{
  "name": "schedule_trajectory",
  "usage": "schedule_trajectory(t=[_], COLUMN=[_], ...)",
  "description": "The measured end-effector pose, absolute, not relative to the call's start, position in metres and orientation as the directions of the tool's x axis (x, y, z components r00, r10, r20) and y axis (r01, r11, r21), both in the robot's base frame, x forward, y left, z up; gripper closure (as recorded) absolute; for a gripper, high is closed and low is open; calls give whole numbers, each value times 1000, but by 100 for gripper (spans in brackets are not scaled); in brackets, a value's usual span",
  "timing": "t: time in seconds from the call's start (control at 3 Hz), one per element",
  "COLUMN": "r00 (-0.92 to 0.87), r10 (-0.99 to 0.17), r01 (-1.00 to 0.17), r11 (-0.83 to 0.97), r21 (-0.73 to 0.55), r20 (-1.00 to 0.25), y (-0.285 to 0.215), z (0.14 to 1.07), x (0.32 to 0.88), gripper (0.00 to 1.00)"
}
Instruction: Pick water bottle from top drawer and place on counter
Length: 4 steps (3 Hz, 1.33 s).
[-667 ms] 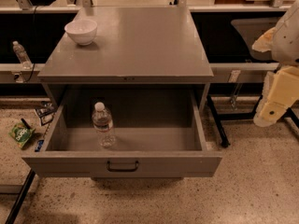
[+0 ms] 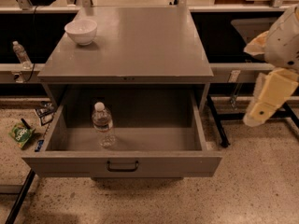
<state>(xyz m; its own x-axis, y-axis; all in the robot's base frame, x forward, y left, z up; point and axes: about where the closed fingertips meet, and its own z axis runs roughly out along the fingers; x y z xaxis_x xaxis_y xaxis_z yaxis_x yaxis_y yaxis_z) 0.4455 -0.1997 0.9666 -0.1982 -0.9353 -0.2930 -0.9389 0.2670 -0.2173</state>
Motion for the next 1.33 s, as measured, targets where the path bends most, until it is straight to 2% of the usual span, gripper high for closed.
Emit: schedule_trajectory(t=[0.33, 0.67, 1.0, 1.33], r00=[-142, -78, -34, -26], r10=[-863, -727, -600, -583], r01=[-961, -978, -988, -990], r11=[237, 188, 140, 125], r21=[-141, -89, -62, -58], r20=[-484, -683, -800, -812], y=[-152, -93, -28, 14], z=[926, 897, 876, 862], x=[473, 495, 502, 508], gripper=[0, 0, 0, 0])
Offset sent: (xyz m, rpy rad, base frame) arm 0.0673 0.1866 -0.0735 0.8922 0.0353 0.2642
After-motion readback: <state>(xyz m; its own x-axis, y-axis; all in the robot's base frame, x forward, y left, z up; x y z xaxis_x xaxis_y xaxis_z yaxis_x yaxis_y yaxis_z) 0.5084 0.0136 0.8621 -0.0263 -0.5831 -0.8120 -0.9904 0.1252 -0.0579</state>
